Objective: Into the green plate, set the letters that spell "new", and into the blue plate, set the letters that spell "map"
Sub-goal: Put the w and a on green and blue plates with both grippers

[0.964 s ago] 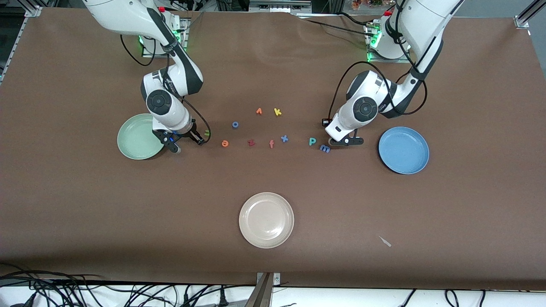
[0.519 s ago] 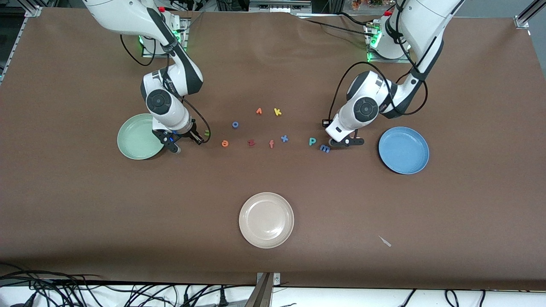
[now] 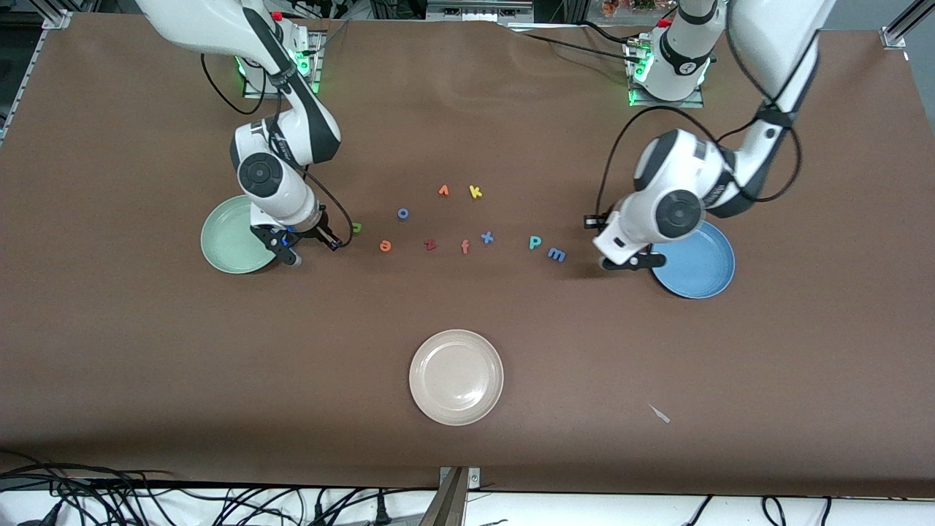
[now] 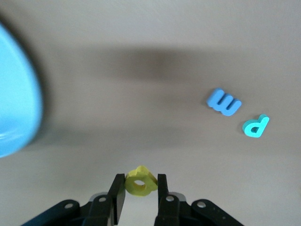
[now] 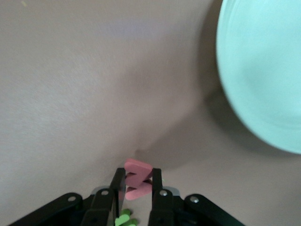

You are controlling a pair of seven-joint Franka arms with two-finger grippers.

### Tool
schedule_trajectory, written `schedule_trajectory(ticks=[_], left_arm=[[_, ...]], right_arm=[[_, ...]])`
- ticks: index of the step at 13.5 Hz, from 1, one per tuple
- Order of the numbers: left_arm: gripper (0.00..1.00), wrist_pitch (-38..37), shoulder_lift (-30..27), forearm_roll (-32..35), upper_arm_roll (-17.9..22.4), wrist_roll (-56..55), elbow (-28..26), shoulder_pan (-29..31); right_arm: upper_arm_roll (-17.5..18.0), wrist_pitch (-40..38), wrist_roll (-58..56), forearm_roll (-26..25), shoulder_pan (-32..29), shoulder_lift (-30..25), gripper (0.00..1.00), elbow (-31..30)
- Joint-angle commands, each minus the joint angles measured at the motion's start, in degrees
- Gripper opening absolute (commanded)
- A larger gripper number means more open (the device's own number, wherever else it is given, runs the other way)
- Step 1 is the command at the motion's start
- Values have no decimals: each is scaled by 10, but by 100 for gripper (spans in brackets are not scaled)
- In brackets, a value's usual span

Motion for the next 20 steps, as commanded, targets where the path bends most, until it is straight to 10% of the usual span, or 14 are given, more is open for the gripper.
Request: schedule_trajectory(ticks=[1, 5, 14, 16, 17, 18, 20], left_arm=[[28, -42, -5, 14, -1, 66, 24, 52], [28, -41, 2, 90, -2, 141, 24, 119], [30, 24, 104, 194, -2, 222, 24, 222], [35, 25, 109, 193, -3, 222, 26, 225], [53, 25, 110, 192, -3, 222, 32, 225], [87, 25, 113, 190, -4, 222, 37, 225], [100, 20, 109, 184, -7, 215, 50, 219]], right_arm=[[-41, -82, -71, -6, 2, -34, 5, 15], [-115, -89, -213, -5, 2, -42, 5, -5], [-158, 29, -287, -3, 0, -47, 6, -135], [-158, 27, -289, -3, 0, -50, 40, -133], [-158, 27, -291, -3, 0, -51, 71, -130], [-158, 26, -291, -3, 0, -55, 85, -128], [-158, 22, -293, -3, 0, -67, 98, -121]])
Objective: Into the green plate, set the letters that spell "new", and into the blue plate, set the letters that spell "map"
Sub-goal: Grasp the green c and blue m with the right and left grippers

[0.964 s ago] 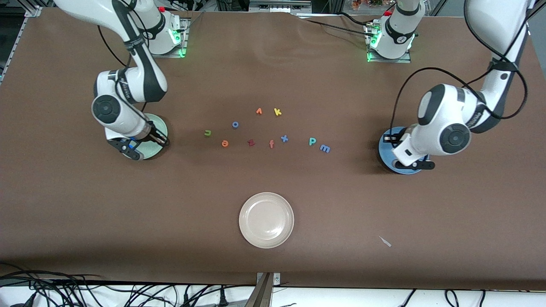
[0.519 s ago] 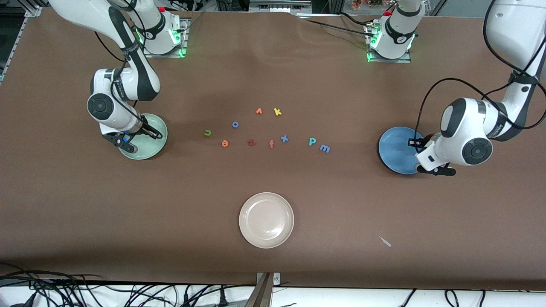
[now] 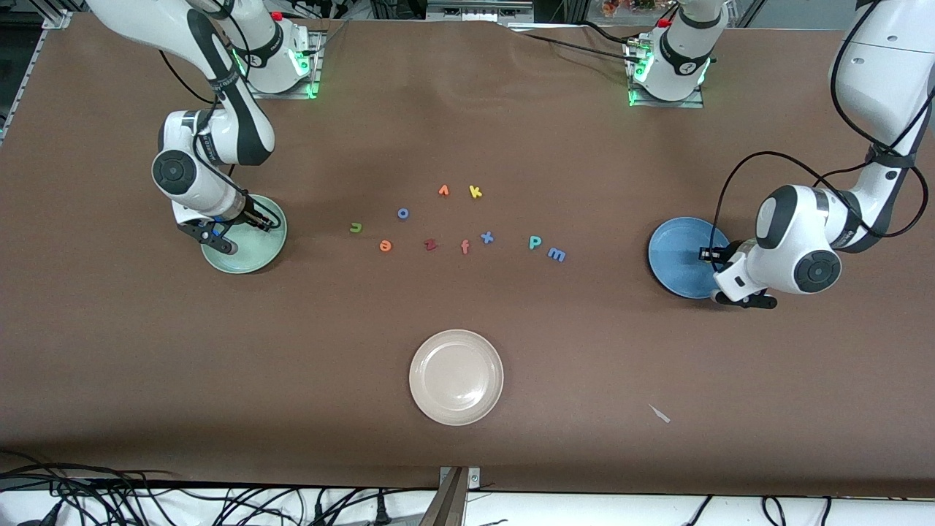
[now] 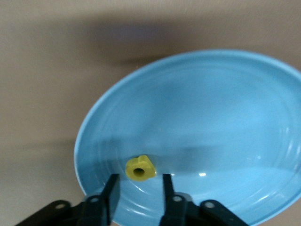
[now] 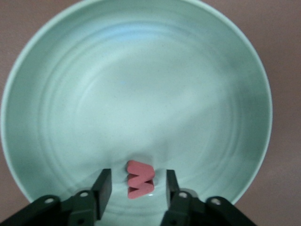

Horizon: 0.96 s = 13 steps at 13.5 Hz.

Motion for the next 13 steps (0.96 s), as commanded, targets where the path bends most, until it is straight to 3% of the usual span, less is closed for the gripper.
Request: schedule_trajectory(ticks=[1, 3, 7, 10, 13], left_arm=[[100, -12, -5, 2, -13, -6, 23, -3], [100, -12, -9, -30, -47, -64, 27, -2], [100, -8, -5, -45, -113, -233, 36, -8], [100, -5, -2, -85, -120, -392, 52, -57], [100, 17, 7, -90, -120, -532, 52, -101]], right_arm=[[-2, -12, -11, -3, 2, -32, 98, 4], [3, -55, 1, 1, 5, -39, 98, 30], [72, -96, 88, 6, 5, -38, 98, 73], [130, -58, 115, 8, 9, -20, 98, 73], [153, -10, 124, 8, 10, 6, 98, 72]])
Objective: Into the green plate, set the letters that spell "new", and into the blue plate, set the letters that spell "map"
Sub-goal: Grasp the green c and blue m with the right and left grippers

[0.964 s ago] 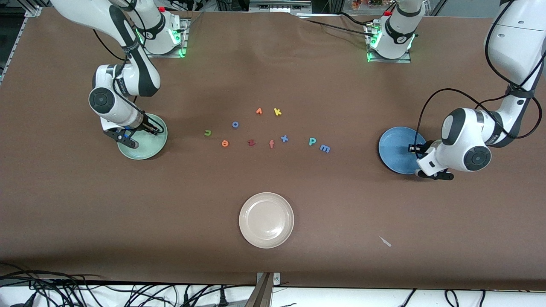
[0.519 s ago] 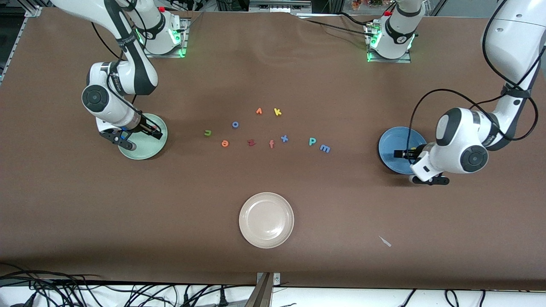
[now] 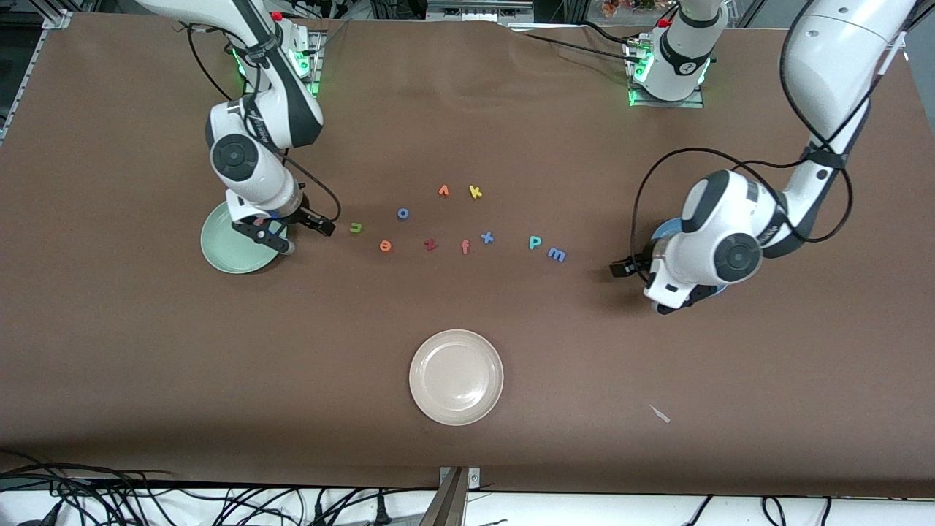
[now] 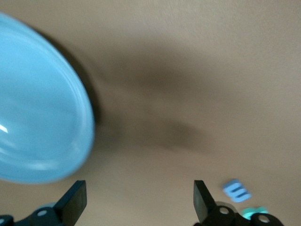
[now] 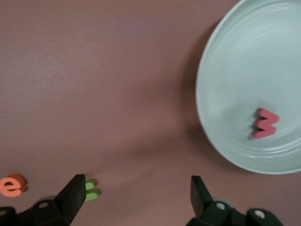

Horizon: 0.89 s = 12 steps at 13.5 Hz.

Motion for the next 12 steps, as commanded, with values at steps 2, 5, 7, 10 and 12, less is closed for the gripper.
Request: schedule_trajectory(ticks=[2, 5, 7, 10, 12], left_arm=[[100, 57, 23, -24, 5, -157, 2, -53], [100, 116, 39, -24, 5, -258, -8, -81], [99, 162, 43, -21, 6, -313, -22, -91], [93, 193, 50, -15, 8, -357, -36, -102], [86, 206, 53, -13, 9, -374, -49, -106]], right_arm=[[25, 57, -1, 4, 0, 33, 98, 2], [38, 94, -1, 4, 4, 46, 98, 2], [44, 110, -1, 4, 6, 56, 98, 1], [49, 113, -1, 4, 11, 63, 98, 1], [49, 119, 2, 5, 33, 69, 95, 1]])
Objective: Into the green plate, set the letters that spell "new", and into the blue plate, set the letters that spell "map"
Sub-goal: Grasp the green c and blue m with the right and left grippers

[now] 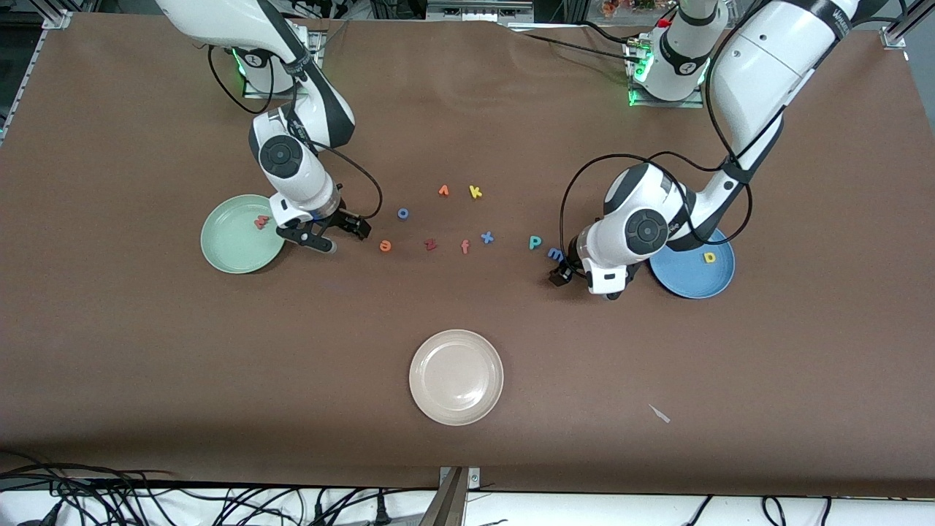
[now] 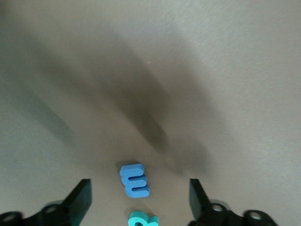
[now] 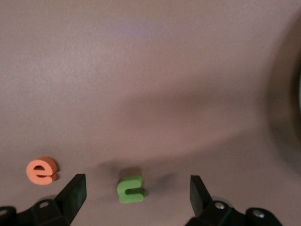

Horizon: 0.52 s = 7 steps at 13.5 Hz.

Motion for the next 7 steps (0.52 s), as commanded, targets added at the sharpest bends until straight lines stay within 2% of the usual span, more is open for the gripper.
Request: schedule_trajectory(ticks=[1, 3, 5, 7], left_arm=[[80, 22, 0, -1, 7, -24, -21, -13], [74, 25, 1, -1, 7, -24, -25, -16], [74, 25, 3, -1, 10, -25, -29, -26], [67, 25, 7, 13, 10, -25, -31, -30]], right_arm=[[-1, 18, 1, 5, 23, 8, 94, 1], [-1, 19, 1, 4, 23, 14, 78, 1], [-1, 19, -2, 1, 24, 17, 75, 0], [-1, 19, -5, -1, 24, 20, 65, 0]])
